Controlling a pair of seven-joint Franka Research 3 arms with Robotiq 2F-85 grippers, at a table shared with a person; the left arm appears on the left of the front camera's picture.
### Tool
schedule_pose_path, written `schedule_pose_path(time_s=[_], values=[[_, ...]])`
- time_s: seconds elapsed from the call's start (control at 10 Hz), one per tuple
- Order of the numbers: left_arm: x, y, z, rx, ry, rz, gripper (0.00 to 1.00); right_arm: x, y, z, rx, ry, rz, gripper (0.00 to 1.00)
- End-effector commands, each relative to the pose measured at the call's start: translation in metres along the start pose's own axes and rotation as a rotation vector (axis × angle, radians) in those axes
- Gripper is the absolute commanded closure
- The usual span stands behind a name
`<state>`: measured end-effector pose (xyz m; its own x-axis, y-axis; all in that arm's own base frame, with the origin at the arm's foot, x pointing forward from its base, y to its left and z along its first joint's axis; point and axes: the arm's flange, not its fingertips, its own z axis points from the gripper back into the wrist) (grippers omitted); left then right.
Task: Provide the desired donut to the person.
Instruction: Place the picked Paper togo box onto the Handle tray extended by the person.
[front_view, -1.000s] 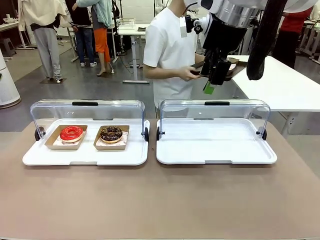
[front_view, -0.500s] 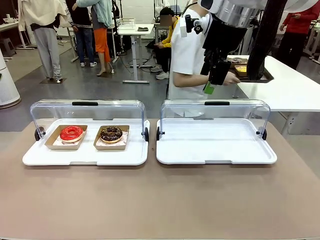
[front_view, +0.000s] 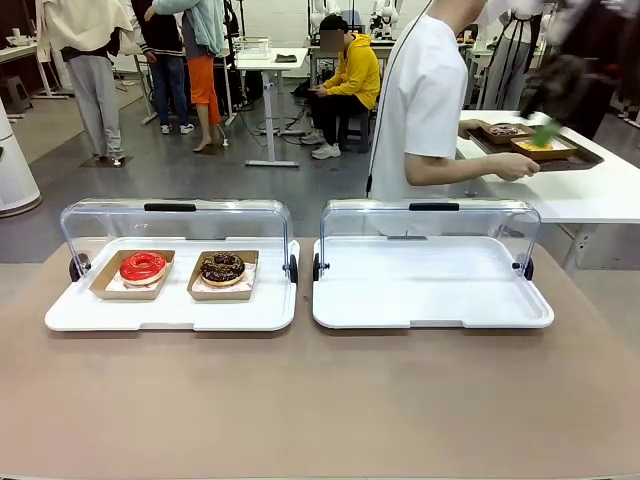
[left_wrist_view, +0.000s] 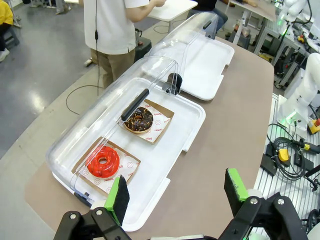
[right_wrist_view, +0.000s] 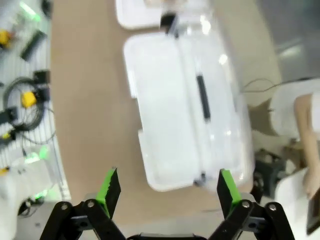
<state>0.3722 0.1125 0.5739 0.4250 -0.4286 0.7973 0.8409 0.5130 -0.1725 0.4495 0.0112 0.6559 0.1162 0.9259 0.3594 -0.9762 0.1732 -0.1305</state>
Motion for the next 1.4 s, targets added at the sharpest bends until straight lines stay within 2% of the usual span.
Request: schedule_pose_path(time_s=[0.0,0.1,0.4,0.6,0.7,0.9,1.1,1.2,1.3], values=[[0.001,0.000,-0.001,0.001,-0.002,0.000,0.00,-0.064,-0.021,0.001,0.082,0.068,-0.012,0.00],[0.001,0.000,-0.001,0.001,-0.002,0.000,0.00,-0.098,-0.028,0.001,0.103,0.071,-0.035,0.00],[0.001,0.000,-0.001,0.001,-0.002,0.000,0.00,-0.186,-0.045,-0.009,0.075,-0.211,-0.138,0.00],[0.001,0.000,-0.001,0.001,-0.002,0.000,0.00,-0.215,-0.039,-0.011,0.031,-0.538,-0.158,0.00],[0.001,0.000,-0.001,0.001,-0.002,0.000,0.00,-0.224,-0.037,-0.017,0.010,-0.607,-0.201,0.00],[0.001,0.000,-0.001,0.001,-0.002,0.000,0.00,-0.235,-0.030,-0.026,0.030,-0.825,-0.255,0.00],[0.001,0.000,-0.001,0.001,-0.002,0.000,0.00,-0.231,-0.020,-0.026,0.077,-0.820,-0.260,0.00],[0.001,0.000,-0.001,0.001,-0.002,0.000,0.00,-0.234,-0.027,-0.021,0.022,-0.797,-0.285,0.00],[0.001,0.000,-0.001,0.001,-0.002,0.000,0.00,-0.234,-0.027,-0.021,0.022,-0.797,-0.285,0.00]])
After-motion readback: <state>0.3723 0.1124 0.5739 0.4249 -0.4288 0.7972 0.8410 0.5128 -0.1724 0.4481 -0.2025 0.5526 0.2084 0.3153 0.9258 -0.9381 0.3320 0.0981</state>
